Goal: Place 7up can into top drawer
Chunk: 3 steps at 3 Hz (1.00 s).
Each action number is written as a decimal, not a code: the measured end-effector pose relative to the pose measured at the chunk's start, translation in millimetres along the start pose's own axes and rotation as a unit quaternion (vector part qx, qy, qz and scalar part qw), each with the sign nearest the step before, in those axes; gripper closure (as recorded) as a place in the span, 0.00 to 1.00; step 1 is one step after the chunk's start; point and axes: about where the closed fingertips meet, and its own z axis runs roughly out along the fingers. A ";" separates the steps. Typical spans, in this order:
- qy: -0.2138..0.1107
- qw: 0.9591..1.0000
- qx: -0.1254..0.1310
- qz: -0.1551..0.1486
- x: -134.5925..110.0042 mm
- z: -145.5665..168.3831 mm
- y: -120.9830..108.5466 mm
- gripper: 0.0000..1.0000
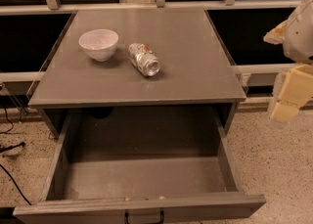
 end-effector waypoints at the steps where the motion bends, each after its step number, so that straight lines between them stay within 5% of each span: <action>1: 0.000 1.000 0.000 0.000 0.0 0.0 0.0 0.00; 3: -0.020 0.999 0.034 0.023 -26.5 10.4 -28.9 0.00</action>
Offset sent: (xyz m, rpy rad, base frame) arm 0.0339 0.0187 0.0007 0.0582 -0.0464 -0.0391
